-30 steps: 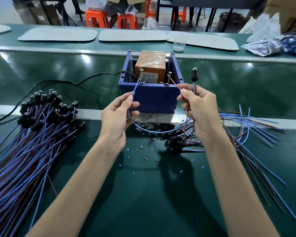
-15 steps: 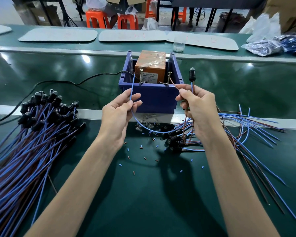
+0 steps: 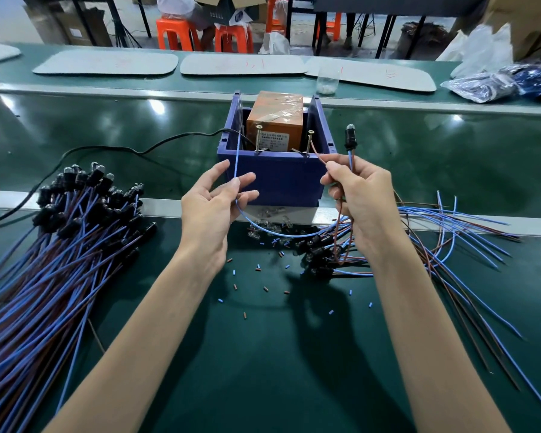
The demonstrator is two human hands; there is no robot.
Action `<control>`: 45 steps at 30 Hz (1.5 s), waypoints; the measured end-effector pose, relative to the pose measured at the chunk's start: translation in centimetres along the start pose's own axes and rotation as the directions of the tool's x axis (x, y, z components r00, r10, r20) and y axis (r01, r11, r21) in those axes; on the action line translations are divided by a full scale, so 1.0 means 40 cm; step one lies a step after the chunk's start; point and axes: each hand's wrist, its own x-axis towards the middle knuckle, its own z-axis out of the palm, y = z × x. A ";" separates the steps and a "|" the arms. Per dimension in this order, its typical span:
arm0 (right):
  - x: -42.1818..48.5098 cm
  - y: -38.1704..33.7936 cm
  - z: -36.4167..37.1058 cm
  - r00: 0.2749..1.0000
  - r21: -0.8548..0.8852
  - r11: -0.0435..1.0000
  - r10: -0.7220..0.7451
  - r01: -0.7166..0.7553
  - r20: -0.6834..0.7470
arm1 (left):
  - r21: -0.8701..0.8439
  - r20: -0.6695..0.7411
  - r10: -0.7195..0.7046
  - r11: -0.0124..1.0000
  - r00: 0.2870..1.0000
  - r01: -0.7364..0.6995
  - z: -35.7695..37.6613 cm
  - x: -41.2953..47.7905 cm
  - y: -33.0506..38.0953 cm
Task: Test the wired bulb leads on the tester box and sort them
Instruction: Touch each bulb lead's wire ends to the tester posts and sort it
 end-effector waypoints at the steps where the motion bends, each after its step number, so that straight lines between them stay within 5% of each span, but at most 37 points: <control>1: 0.000 0.000 -0.001 1.000 0.003 1.000 -0.001 0.001 -0.002 | 0.012 0.005 -0.001 1.000 1.000 0.001 0.000 -0.001 0.000; 45: 0.002 -0.003 -0.005 0.999 0.098 0.994 0.040 -0.037 -0.036 | 0.150 0.034 -0.044 0.988 0.998 0.038 -0.004 0.003 -0.009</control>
